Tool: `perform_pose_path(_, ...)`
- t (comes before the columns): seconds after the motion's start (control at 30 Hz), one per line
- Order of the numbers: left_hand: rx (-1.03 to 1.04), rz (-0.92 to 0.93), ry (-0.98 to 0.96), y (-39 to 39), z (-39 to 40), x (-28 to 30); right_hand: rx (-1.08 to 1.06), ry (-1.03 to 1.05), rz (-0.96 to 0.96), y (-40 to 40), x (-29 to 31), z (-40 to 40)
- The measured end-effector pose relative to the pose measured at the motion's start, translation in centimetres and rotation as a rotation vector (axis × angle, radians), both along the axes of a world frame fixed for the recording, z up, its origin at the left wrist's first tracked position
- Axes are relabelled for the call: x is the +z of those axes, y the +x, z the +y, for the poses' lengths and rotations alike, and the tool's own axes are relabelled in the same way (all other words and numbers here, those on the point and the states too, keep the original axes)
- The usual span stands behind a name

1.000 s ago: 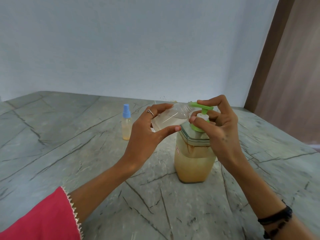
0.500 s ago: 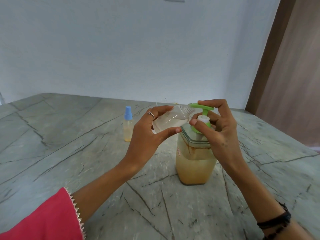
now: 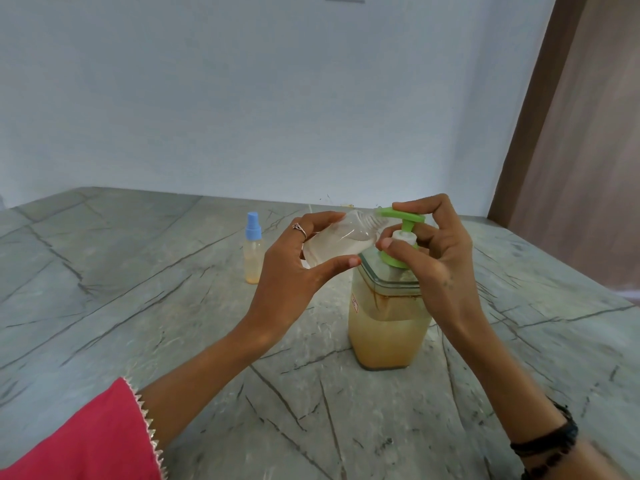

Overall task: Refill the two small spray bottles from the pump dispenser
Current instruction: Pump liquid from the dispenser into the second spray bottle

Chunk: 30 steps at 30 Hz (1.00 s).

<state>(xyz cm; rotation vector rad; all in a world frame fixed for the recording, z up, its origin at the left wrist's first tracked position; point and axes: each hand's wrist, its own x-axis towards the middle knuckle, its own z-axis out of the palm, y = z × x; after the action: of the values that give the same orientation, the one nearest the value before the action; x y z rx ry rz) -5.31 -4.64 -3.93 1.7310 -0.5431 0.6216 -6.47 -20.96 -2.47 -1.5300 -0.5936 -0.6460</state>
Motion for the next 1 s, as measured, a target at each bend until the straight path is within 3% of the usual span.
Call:
perform_pose_path(0.53,-0.007,0.01,-0.007,-0.1,0.0,-0.1,-0.035,0.05,0.02,0.0,0.6,0.0)
perform_pose_path(1.0,-0.007,0.018,0.0,-0.5,-0.1,0.0,-0.021,-0.046,-0.051,0.0,-0.7,0.0)
